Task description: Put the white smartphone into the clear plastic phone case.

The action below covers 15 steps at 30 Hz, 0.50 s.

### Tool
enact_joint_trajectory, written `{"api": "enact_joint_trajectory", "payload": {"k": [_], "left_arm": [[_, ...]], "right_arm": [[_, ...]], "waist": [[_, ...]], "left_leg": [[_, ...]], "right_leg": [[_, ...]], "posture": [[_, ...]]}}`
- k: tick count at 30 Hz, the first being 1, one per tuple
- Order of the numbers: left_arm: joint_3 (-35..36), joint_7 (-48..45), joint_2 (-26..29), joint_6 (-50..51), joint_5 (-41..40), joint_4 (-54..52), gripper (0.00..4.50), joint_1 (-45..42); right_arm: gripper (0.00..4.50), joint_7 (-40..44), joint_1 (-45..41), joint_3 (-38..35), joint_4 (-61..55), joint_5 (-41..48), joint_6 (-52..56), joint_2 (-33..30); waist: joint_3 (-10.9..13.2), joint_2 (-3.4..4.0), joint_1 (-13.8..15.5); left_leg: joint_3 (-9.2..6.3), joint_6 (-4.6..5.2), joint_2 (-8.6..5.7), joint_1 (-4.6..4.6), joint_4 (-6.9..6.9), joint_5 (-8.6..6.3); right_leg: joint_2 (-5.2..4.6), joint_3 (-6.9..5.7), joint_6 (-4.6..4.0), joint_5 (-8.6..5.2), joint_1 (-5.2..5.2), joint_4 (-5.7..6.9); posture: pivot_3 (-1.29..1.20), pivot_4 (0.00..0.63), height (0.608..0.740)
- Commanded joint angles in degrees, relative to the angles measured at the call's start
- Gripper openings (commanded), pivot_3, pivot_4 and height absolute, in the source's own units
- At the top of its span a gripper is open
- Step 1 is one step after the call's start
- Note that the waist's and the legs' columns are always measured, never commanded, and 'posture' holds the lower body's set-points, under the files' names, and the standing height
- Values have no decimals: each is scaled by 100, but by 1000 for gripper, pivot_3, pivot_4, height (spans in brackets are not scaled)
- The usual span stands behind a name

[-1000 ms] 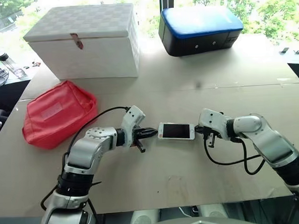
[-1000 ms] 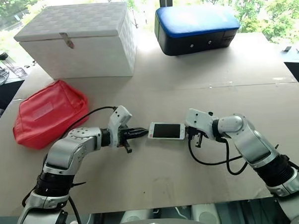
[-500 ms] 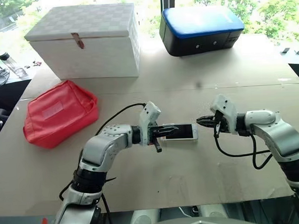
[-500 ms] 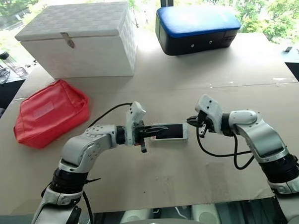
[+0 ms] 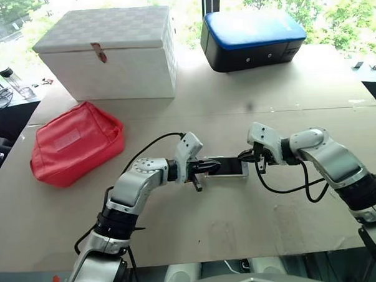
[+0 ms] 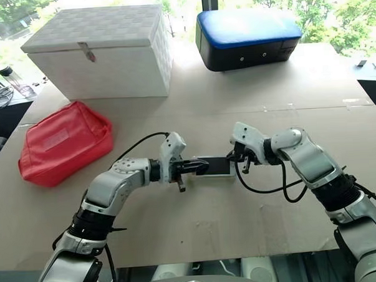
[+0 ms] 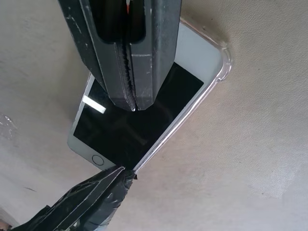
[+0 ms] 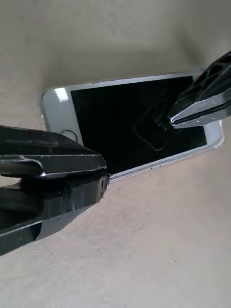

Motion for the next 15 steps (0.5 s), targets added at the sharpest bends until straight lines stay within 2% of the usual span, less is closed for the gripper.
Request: {"api": "enact_joint_trajectory", "payload": {"k": [1,6,9,15], "left_arm": [[-172,31,-78,-152,183,240,27,39],[-192,56,-228,-424,365,699,27,-82],[-194,22,-278,-614,432,886,27,-55],[-166,38,-386,-991,537,1113,27,123]], "right_arm": [[0,331,99,651,601,-497,-24,-161],[0,495,-43,1036,1256,-969,-307,-74],[0,453,-36,948,1540,-1080,-553,17],[0,299,311,-592,1258,-92,-1278,369]], "waist": [[-9,-2,4],[-74,-15,23],[-103,-31,22],[-141,-41,6]], "left_leg": [[1,1,0,29,-4,-2],[-14,3,1,57,-3,-3],[-16,1,2,105,-11,-4],[-27,-14,2,114,-22,-13]], "right_leg": [[-3,0,-9,-8,23,-4],[-10,-10,-2,-24,52,-4],[-30,-11,4,-30,98,-8],[-37,4,5,-31,103,-8]], "posture": [[0,150,740],[0,150,740],[0,150,740],[0,150,740]]}}
